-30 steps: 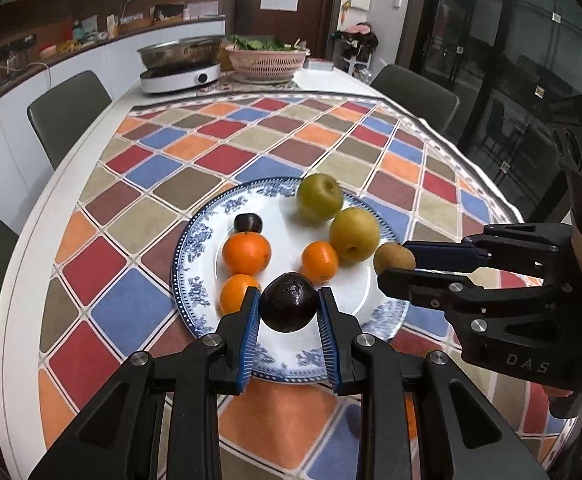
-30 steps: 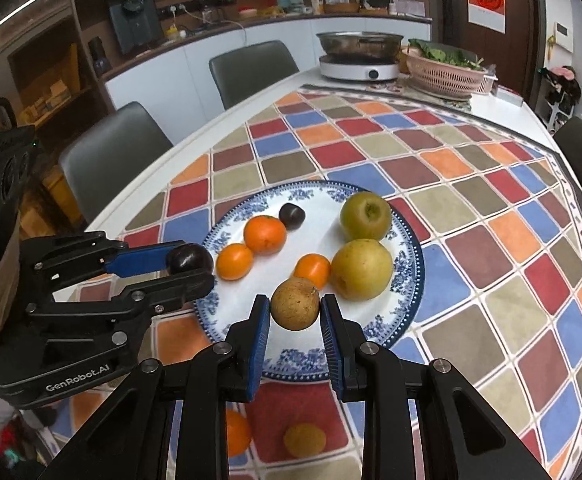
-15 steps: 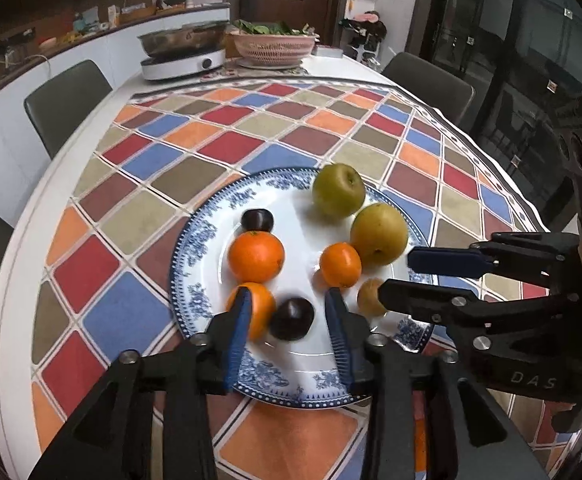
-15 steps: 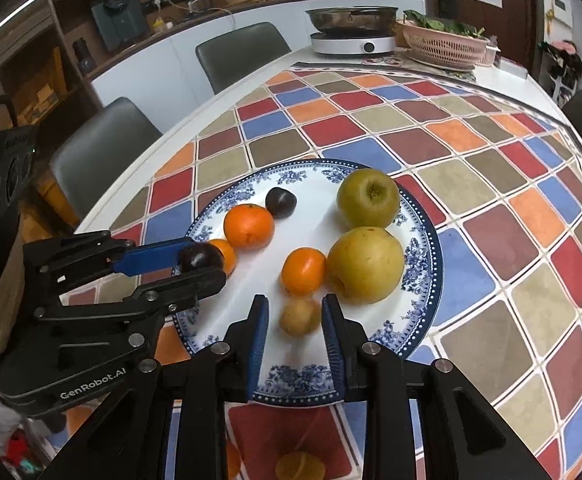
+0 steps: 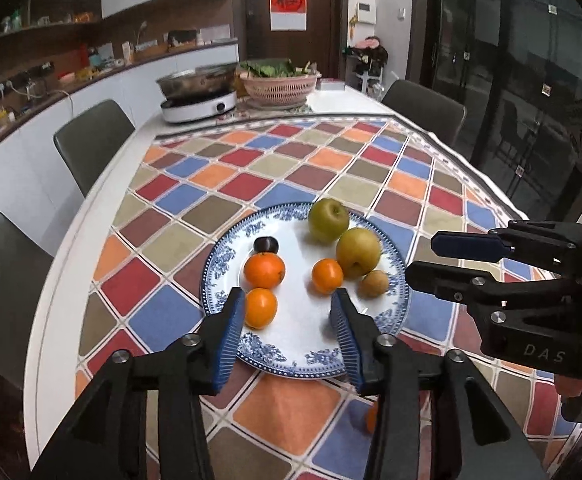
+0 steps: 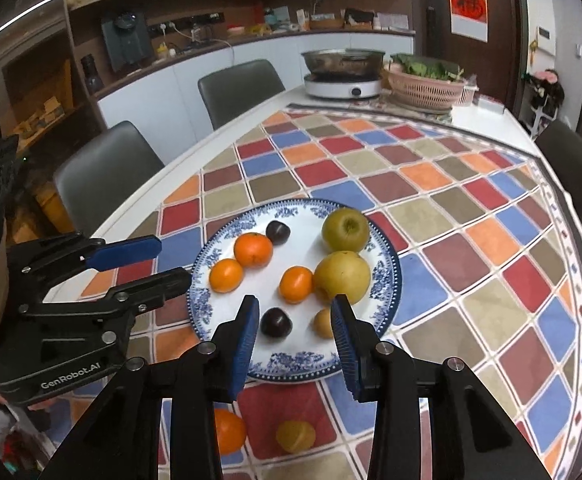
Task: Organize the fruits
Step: 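Lower the plum and brown fruit onto the plate and open both grippers, then withdraw both tools toward the last orange and small brown fruit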
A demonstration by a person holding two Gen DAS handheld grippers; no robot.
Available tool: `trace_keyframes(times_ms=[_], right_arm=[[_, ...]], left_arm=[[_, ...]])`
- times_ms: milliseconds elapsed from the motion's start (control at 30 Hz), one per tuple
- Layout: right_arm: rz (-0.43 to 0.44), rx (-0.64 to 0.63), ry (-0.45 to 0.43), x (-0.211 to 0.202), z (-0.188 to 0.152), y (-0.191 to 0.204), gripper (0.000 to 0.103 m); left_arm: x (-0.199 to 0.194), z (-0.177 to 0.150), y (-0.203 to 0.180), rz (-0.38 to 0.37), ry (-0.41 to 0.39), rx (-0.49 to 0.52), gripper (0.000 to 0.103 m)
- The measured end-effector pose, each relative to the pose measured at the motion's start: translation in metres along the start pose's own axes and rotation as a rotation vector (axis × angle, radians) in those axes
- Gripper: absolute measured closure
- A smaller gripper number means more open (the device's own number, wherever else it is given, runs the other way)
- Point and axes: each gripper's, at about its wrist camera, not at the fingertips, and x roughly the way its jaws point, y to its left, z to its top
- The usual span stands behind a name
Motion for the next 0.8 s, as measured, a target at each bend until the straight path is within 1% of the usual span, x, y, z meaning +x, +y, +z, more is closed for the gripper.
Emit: trace_keyframes(times_ms=[67, 200, 300, 500, 800], right_arm=[[-0.006, -0.013, -0.016, -0.010, -0.002, 0.003, 0.065], [-0.013, -0.037, -0.045, -0.029, -0.008, 0.008, 0.065], [-0.019, -0.051, -0.061, -0.042, -0.014, 0.012, 0.065], [-0.028, -0.091, -0.069, -0.059, -0.028, 0.018, 0.065], [-0.028, -0.156, -0.045, -0.074, -0.053, 0.024, 0.065]], left_arm=[[-0.011, -0.002, -0.004, 0.002, -0.017, 0.005, 0.056], [-0.030, -0.007, -0.012, 0.013, -0.045, 0.016, 0.048], [-0.041, -0.011, -0.017, 0.003, -0.054, 0.016, 0.046], [-0.059, -0.023, -0.028, -0.003, -0.070, 0.020, 0.045], [-0.069, -0.044, -0.048, -0.013, -0.065, 0.078, 0.045]])
